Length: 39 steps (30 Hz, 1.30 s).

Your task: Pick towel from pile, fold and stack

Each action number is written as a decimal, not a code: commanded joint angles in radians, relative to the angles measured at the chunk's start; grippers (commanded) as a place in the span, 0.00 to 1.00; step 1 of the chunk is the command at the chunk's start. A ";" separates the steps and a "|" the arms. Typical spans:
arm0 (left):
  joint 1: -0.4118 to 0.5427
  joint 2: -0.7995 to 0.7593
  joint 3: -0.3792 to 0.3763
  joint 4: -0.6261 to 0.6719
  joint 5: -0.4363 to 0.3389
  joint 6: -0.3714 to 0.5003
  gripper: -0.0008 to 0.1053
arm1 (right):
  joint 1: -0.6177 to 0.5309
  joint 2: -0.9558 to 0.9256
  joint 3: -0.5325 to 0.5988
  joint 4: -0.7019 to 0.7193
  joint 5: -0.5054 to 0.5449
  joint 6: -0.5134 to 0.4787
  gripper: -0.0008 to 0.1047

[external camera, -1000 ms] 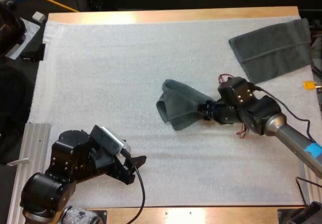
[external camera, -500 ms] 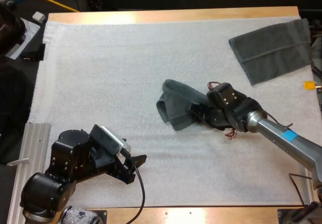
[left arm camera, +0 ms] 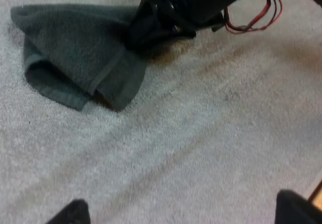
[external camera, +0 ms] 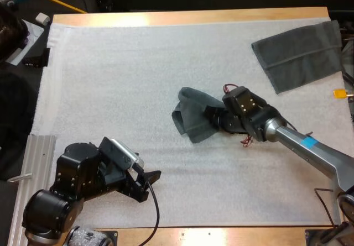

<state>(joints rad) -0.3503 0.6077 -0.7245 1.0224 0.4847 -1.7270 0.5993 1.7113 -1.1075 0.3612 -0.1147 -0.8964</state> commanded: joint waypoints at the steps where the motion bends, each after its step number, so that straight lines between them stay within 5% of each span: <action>1: -0.001 0.003 -0.008 0.000 0.007 -0.005 0.67 | -0.002 0.005 -0.012 0.002 0.012 -0.007 0.09; 4: -0.002 0.003 -0.005 0.002 0.008 -0.007 0.67 | -0.004 -0.005 -0.016 0.009 0.003 -0.036 0.01; 24: -0.002 0.004 -0.004 -0.001 0.006 -0.007 0.67 | -0.009 -0.154 -0.039 -0.051 0.064 -0.279 0.02; 26: -0.002 0.005 -0.005 -0.002 0.006 -0.008 0.67 | -0.009 -0.151 -0.037 -0.038 0.044 -0.278 0.09; 30: -0.003 0.004 -0.007 0.001 0.007 -0.009 0.67 | -0.014 -0.154 -0.039 0.001 0.001 -0.291 0.43; 33: -0.003 -0.001 -0.006 0.001 0.006 -0.007 0.67 | -0.011 -0.152 -0.037 -0.010 -0.009 -0.277 0.34; 36: -0.003 0.000 -0.005 -0.003 0.007 -0.007 0.67 | -0.017 -0.133 -0.034 0.069 -0.053 -0.269 0.54; 39: -0.003 0.001 -0.007 -0.005 0.007 -0.004 0.67 | -0.019 -0.107 -0.034 0.120 -0.055 -0.253 0.55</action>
<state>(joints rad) -0.3503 0.6077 -0.7245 1.0224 0.4847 -1.7270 0.5914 1.5783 -1.1357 0.4204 -0.1466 -1.1636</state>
